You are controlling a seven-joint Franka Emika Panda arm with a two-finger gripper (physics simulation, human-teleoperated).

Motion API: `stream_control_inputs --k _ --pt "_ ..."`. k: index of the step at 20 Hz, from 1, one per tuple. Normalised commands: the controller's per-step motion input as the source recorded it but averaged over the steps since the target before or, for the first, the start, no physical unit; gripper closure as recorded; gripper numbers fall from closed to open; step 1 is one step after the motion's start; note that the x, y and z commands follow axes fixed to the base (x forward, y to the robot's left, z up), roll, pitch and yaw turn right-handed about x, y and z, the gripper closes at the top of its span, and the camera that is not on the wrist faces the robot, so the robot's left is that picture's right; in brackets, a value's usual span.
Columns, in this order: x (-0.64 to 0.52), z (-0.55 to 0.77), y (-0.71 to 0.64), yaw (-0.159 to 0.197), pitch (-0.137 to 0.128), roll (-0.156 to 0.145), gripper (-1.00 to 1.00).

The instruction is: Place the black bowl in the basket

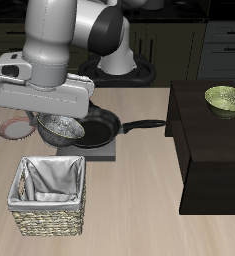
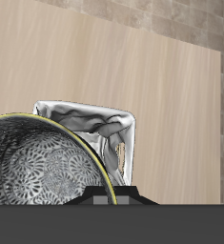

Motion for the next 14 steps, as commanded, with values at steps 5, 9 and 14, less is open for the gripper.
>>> stream_control_inputs --k 5,9,14 --pt "0.05 -0.20 -0.11 -0.003 0.023 -0.007 1.00" --pt "0.06 -0.23 -0.09 -0.006 0.024 -0.003 1.00" --pt "0.12 -0.27 -0.12 -0.008 0.030 -0.026 1.00"
